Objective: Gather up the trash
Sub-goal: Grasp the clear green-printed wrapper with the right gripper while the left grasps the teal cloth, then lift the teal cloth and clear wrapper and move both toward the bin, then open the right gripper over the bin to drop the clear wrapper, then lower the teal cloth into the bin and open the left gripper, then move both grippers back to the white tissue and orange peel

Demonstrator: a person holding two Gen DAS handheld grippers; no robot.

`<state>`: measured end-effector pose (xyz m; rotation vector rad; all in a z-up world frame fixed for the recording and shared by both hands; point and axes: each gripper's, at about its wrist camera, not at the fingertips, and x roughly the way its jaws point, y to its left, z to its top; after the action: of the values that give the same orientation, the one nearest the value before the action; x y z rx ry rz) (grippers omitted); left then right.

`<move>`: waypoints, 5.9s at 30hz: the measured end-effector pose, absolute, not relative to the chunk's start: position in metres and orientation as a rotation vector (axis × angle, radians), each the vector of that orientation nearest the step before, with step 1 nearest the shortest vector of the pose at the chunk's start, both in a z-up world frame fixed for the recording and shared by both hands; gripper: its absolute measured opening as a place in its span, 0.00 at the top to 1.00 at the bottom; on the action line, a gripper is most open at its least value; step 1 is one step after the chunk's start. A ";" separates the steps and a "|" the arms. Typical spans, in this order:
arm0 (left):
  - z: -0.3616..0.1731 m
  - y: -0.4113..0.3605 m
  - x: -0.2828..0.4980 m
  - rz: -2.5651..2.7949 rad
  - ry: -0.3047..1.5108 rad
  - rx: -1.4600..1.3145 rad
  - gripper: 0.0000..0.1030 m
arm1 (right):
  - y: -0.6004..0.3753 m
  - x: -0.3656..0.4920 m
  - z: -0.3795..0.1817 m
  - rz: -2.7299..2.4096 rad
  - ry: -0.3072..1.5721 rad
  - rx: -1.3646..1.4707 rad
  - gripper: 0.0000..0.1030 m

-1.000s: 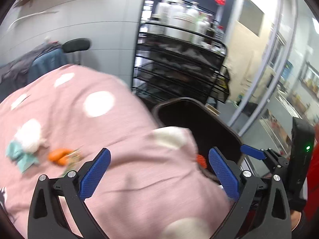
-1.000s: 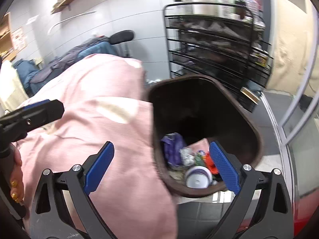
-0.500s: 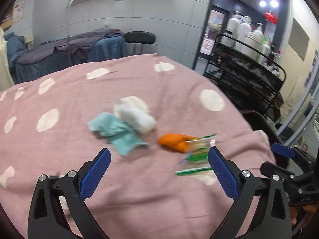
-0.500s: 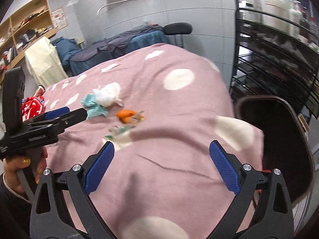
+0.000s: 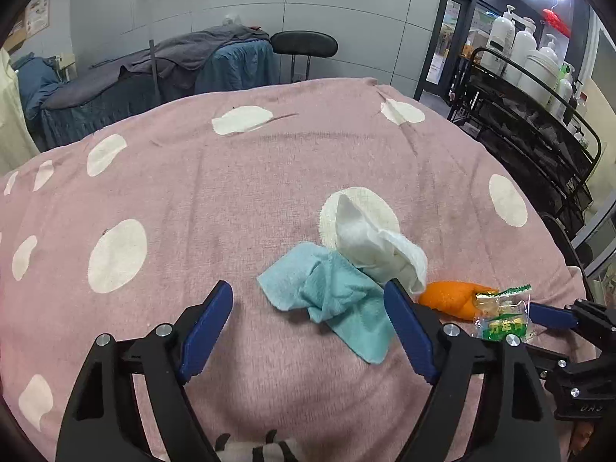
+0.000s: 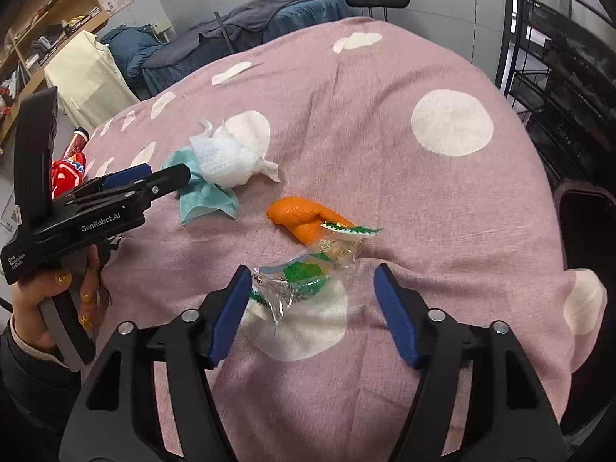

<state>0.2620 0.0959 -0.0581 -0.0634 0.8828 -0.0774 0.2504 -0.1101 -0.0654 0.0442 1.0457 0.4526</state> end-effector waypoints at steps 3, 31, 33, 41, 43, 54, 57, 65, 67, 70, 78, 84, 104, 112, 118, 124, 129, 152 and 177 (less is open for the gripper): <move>-0.064 0.091 0.270 -0.087 0.913 -0.056 0.37 | -0.106 0.255 -0.068 0.451 1.066 0.038 0.49; -0.001 0.096 0.170 -0.153 0.656 -0.295 0.94 | -0.134 0.193 -0.031 0.497 0.840 0.036 0.75; 0.006 0.092 0.165 -0.150 0.631 -0.280 0.94 | -0.137 0.191 -0.029 0.491 0.833 0.048 0.75; 0.017 0.064 0.152 -0.225 0.604 -0.287 0.94 | -0.161 0.178 -0.016 0.443 0.774 0.074 0.75; 0.021 0.053 0.148 -0.252 0.591 -0.280 0.94 | -0.170 0.175 -0.013 0.430 0.762 0.086 0.75; 0.022 -0.022 0.148 -0.409 0.607 -0.216 0.94 | -0.235 0.154 -0.001 0.277 0.673 0.116 0.75; 0.021 -0.043 0.149 -0.453 0.615 -0.195 0.94 | -0.255 0.152 0.000 0.220 0.657 0.117 0.75; 0.020 -0.089 0.152 -0.541 0.617 -0.144 0.94 | -0.309 0.163 -0.012 0.081 0.671 0.130 0.75; 0.020 -0.097 0.153 -0.556 0.618 -0.133 0.94 | -0.320 0.167 -0.016 0.050 0.680 0.131 0.75; 0.020 -0.107 0.155 -0.575 0.623 -0.121 0.94 | -0.338 0.177 -0.028 -0.002 0.707 0.134 0.75; 0.019 -0.131 0.159 -0.622 0.633 -0.098 0.94 | -0.382 0.204 -0.074 -0.122 0.811 0.163 0.75; 0.015 -0.146 0.163 -0.643 0.653 -0.090 0.94 | -0.398 0.216 -0.098 -0.170 0.869 0.163 0.75; 0.001 -0.187 0.182 -0.700 0.707 -0.047 0.94 | -0.405 0.203 -0.099 -0.208 0.827 0.189 0.23; -0.011 -0.219 0.197 -0.730 0.742 -0.001 0.94 | -0.403 0.177 -0.080 -0.212 0.771 0.202 0.17; -0.021 -0.242 0.213 -0.757 0.786 0.019 0.94 | -0.404 0.158 -0.073 -0.221 0.759 0.205 0.15; -0.034 -0.262 0.227 -0.777 0.843 0.026 0.94 | -0.407 0.142 -0.070 -0.229 0.752 0.220 0.15; -0.043 -0.279 0.232 -0.781 0.869 0.056 0.94 | -0.407 0.133 -0.069 -0.231 0.749 0.217 0.14; -0.050 -0.292 0.252 -0.744 0.890 0.050 0.17 | -0.397 0.120 -0.066 -0.200 0.743 0.199 0.09; -0.016 -0.180 0.196 -0.615 0.756 0.082 0.05 | -0.349 0.138 -0.059 -0.083 0.744 0.126 0.09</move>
<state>0.1957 -0.1803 -0.0163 0.0821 0.7560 -0.6152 0.1381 -0.3490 -0.0589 0.1265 0.7441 -0.0827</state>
